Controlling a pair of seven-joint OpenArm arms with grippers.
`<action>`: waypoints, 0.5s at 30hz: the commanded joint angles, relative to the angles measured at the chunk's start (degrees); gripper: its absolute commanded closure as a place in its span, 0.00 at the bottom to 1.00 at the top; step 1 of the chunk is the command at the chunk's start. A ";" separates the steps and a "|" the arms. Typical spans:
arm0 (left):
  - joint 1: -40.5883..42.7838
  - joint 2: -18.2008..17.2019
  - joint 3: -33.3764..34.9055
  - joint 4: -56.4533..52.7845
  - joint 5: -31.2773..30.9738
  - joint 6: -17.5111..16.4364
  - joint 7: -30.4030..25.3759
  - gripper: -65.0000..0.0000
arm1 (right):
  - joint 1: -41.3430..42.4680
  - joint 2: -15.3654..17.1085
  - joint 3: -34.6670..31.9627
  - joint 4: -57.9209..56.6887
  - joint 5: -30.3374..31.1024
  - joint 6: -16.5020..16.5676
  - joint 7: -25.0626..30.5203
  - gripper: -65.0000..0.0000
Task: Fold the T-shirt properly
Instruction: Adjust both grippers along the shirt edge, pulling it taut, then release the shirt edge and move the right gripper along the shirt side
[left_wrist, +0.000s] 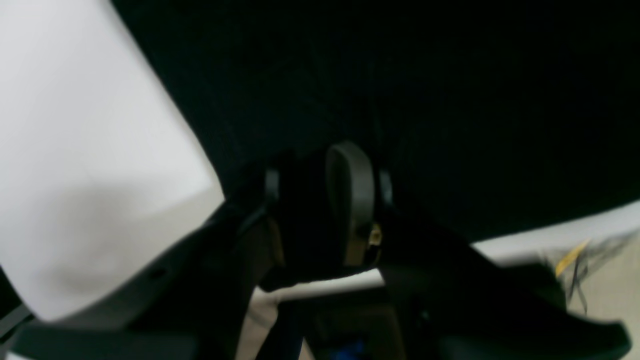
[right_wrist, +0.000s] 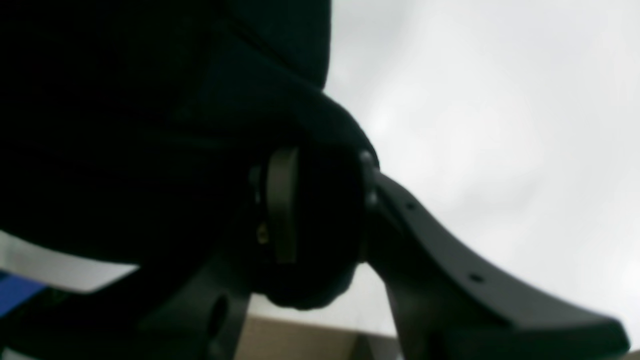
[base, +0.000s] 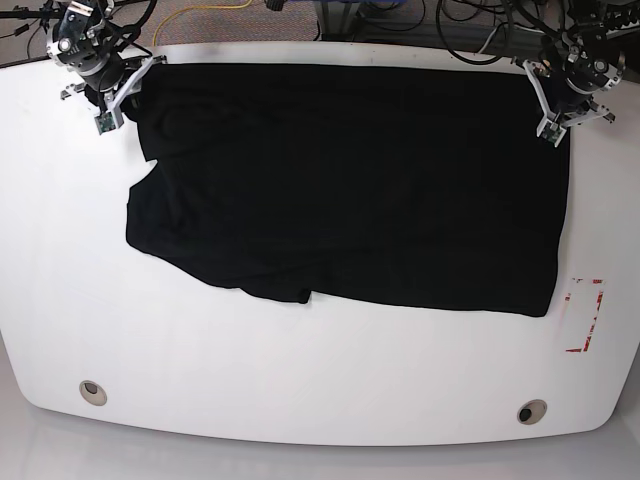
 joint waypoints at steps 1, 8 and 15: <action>1.05 -0.09 0.05 0.30 2.04 -0.89 5.50 0.79 | -0.37 0.82 0.38 3.01 0.38 -0.16 -0.41 0.77; 1.05 -0.09 -3.82 2.50 1.78 -0.89 6.29 0.78 | -0.11 0.73 0.20 6.70 0.56 -0.16 -1.99 0.75; -0.35 -0.09 -3.47 6.54 1.78 -0.89 6.38 0.78 | 5.34 0.64 0.20 8.90 0.47 -0.16 -2.34 0.40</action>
